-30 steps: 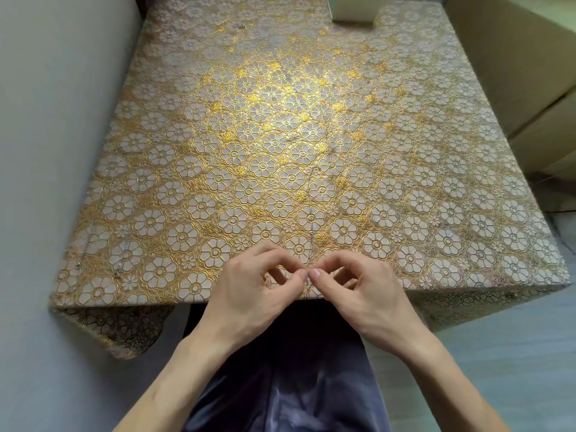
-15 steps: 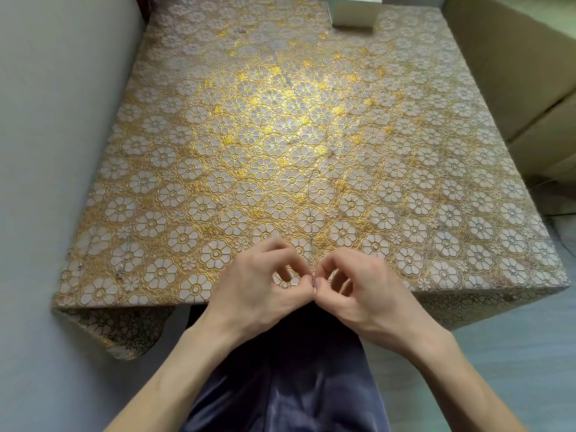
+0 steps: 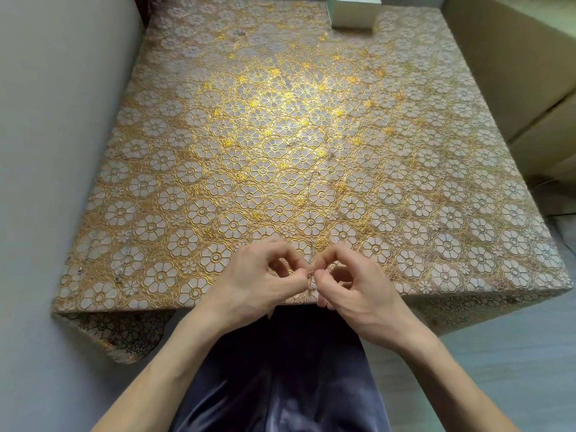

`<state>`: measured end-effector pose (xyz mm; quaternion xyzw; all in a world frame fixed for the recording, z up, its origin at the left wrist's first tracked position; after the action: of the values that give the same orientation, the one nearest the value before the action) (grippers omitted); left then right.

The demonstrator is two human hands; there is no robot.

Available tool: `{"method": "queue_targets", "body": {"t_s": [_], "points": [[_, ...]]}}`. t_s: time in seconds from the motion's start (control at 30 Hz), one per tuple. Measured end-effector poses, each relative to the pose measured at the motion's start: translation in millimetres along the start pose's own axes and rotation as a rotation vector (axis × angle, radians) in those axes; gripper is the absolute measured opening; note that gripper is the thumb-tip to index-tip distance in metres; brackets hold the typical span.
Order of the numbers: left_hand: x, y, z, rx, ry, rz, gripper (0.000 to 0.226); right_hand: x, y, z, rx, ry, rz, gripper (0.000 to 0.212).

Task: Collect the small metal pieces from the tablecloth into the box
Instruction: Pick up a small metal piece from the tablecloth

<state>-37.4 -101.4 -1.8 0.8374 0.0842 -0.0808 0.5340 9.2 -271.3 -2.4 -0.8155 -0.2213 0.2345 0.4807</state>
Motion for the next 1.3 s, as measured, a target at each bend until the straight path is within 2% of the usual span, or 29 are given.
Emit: {"method": "queue_targets", "body": {"t_s": [0.17,0.27,0.33,0.43,0.5,0.57,0.67,0.77,0.87,1.0,1.1,1.3], "points": [[-1.8,-7.9,2.2,-0.196,-0.128,-0.161,0.031,-1.6,-4.9,7.6,-0.310,0.063,-0.245,0.006],[-1.9,-10.6,3.1,-0.252,-0.165,-0.206,0.033,-1.0,-6.3,7.9,-0.380,0.084,-0.287,0.010],[-1.9,-8.7,1.8,-0.123,-0.071,-0.164,0.029,-0.7,-7.7,7.0,-0.282,0.084,-0.246,0.008],[-3.0,-0.7,0.7,0.081,0.088,0.004,0.013,-0.7,-6.4,7.5,0.008,0.066,-0.079,0.002],[-3.5,1.9,1.1,0.095,0.106,0.066,0.008,-0.5,-4.1,10.1,0.210,0.042,0.027,0.002],[-3.3,0.1,0.5,0.060,0.099,0.054,0.010,-0.2,-2.3,11.8,0.342,0.043,0.093,0.001],[-3.0,-4.9,-1.2,-0.047,0.027,-0.012,0.027,-0.3,-3.7,12.1,0.344,0.041,0.118,0.004],[-3.4,-7.6,-2.1,-0.118,-0.032,-0.059,0.032,-0.5,-6.9,12.7,0.328,0.045,0.130,0.003],[-3.8,-8.2,-3.2,-0.127,-0.039,-0.072,0.031,0.6,-7.3,13.6,0.343,0.050,0.142,0.005],[-4.9,-7.3,-3.5,-0.083,-0.020,-0.084,0.015,1.8,-3.5,13.0,0.332,0.053,0.140,0.011],[-5.1,-6.3,-2.9,-0.001,0.010,-0.039,0.019,4.6,1.6,10.9,0.449,-0.002,0.171,0.018],[-6.2,-2.9,-3.0,0.190,0.043,0.137,0.027,4.4,0.0,8.2,0.683,-0.229,0.326,0.024]]}}
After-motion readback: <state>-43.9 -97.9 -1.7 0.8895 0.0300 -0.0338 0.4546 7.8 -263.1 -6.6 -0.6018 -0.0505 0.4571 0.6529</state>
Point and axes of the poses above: each hand's wrist, its own x-axis towards the middle knuckle, its own z-axis out of the palm, y = z × x, the point moved 2 cm from there along x, towards the middle knuckle, and after that the axes turned 2 degrees about -y, right-handed, at the moved point
